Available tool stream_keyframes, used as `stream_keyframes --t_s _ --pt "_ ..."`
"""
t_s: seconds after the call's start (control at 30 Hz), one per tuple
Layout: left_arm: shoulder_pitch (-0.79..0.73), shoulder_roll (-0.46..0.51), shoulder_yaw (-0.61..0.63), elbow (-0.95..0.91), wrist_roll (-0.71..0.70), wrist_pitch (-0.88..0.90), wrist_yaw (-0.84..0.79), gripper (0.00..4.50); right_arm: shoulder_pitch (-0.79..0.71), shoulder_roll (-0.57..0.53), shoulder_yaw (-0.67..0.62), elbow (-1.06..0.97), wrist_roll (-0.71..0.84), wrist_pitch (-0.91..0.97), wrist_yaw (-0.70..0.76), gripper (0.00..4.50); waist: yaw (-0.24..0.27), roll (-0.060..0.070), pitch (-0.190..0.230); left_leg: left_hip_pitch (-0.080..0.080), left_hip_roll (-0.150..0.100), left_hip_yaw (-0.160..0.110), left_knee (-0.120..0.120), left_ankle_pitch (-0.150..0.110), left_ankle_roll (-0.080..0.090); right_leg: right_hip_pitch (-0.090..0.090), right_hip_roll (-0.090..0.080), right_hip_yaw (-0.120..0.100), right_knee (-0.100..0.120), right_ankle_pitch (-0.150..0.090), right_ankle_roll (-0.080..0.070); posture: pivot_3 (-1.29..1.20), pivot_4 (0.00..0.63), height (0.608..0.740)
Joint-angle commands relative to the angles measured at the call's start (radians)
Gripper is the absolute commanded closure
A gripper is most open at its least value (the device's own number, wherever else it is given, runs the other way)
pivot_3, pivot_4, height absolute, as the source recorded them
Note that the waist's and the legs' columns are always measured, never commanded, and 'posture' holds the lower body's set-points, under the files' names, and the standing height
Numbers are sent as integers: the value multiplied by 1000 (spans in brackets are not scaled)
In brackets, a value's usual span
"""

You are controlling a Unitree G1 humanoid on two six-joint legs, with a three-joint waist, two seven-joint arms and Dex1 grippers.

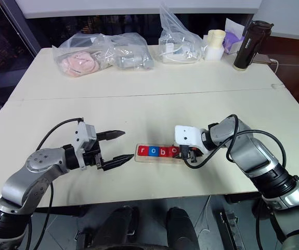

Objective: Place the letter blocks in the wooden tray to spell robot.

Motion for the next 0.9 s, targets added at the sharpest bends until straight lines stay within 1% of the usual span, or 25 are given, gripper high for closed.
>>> stream_keyframes --t_s 0.03,0.3,0.37,0.4,0.5,0.53,0.67,0.8,0.9 --pt "-12 -4 2 -44 -17 9 7 0 -5 5 -8 2 -10 -19 -6 3383 0 0 0 0 0 0 0 0 0 0 0 0 0 0 0 0 150 740" --pt "-44 -3 5 -51 -31 44 19 0 -15 22 -12 12 -11 -20 -7 3383 0 0 0 0 0 0 0 0 0 0 1 0 0 0 0 0 150 740" --pt "-54 -4 5 -54 -35 54 23 0 -15 24 -13 14 -14 -21 -7 2350 0 0 0 0 0 0 0 0 0 0 1 0 0 0 0 0 150 740" --pt "-57 -5 4 -56 -36 57 25 0 -16 25 -13 15 -15 -22 -9 1909 0 0 0 0 0 0 0 0 0 0 1 0 0 0 1 0 150 740" --pt "-65 -5 2 -63 -43 68 32 0 -17 26 -14 17 -16 -21 -11 344 0 0 0 0 0 0 0 0 0 0 1 0 0 1 2 0 150 740" --pt "-66 -5 1 -65 -44 71 34 0 -15 26 -14 19 -19 -24 -14 38 0 0 0 0 0 0 0 0 0 0 1 0 0 1 2 0 150 740" --pt "-74 -4 1 -68 -47 79 35 0 -18 26 -14 33 -35 -42 -31 38 0 0 0 0 0 0 0 0 0 0 1 0 0 0 1 0 150 740" --pt "-80 -7 -2 -71 -48 85 37 0 -38 44 -54 27 3 -6 -46 38 -1 0 0 0 0 0 0 0 0 0 1 0 0 1 2 0 150 740" --pt "-83 -9 -6 -71 -46 84 36 0 -40 33 -84 26 10 -9 -55 38 0 0 0 0 0 0 0 0 0 0 1 0 0 1 2 0 150 740"
